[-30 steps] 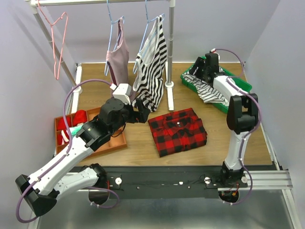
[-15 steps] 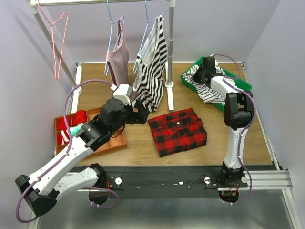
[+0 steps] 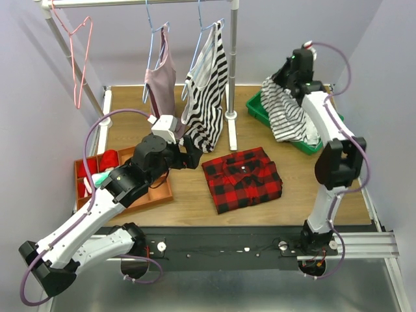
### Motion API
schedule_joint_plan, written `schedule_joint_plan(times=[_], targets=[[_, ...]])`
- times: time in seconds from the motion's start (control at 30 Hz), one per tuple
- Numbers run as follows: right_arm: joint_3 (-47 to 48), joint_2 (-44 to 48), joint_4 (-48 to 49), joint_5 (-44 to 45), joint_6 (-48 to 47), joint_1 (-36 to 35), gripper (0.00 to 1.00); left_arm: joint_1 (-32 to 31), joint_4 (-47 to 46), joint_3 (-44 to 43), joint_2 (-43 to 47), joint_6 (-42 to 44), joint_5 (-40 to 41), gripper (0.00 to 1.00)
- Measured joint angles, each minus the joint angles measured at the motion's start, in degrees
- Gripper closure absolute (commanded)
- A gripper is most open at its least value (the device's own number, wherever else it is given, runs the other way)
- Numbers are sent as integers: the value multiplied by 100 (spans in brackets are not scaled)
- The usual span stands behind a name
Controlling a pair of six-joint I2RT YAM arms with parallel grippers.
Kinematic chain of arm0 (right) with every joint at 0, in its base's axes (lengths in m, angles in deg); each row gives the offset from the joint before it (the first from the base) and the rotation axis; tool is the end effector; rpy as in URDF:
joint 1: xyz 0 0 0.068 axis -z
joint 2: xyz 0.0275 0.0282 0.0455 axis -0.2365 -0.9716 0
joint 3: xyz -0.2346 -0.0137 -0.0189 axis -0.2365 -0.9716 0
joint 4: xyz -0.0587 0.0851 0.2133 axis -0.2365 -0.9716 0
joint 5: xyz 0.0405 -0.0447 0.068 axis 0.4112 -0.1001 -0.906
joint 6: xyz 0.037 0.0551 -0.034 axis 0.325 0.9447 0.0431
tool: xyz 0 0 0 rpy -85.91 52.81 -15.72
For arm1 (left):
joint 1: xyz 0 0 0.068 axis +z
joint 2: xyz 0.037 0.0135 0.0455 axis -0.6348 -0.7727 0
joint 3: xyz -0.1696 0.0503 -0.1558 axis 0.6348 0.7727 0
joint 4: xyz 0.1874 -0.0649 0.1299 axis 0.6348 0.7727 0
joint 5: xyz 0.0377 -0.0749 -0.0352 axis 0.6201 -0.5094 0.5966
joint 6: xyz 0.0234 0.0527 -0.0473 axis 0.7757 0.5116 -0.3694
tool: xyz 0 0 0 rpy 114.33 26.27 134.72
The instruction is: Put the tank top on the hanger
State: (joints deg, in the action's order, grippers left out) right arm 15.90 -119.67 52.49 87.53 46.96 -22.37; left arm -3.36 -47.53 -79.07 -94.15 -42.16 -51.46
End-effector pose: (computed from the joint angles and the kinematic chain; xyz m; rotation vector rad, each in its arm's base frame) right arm 0.4581 0.0663 0.2819 0.4998 1.9916 0.4164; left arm 0.1670 -0.1380 0.3160 0.0768 1.9855 -0.6609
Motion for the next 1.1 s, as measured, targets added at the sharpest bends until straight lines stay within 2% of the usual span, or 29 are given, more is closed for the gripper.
schedule_joint_plan(times=[0.17,0.4,0.5,0.6,0.7,0.83,0.93,1.0,1.03,1.07,1.1], targets=[[616,885,-317,-33,-205,2,99,0,4,-46,59,2,70,1],[1849,1856,-776,-669,-402,2,99,0,-17,-92,105,0,138,1],[1971,2260,-839,-1086,-345,2,99,0,-46,-92,105,-2,153,1],[1696,2704,-752,-1637,-175,2,99,0,-87,-92,103,-11,181,1],[811,3259,-468,-2225,42,-4,99,0,-101,-92,122,-44,221,1],[-1082,4076,46,-2848,343,-269,99,0,-170,-87,184,-68,240,1],[-2850,4649,535,-2907,494,-981,99,0,-267,-68,195,-76,238,1],[-3904,4907,682,-2804,608,-1700,99,0,-330,-15,188,-87,236,1],[-4717,4999,975,-2645,664,-2496,99,0,-378,37,140,-94,234,1],[-5031,5025,1010,-2573,691,-2765,99,0,-398,55,109,-96,232,1],[-5713,5025,1141,-2413,728,-3383,99,0,-439,83,7,-111,216,1]])
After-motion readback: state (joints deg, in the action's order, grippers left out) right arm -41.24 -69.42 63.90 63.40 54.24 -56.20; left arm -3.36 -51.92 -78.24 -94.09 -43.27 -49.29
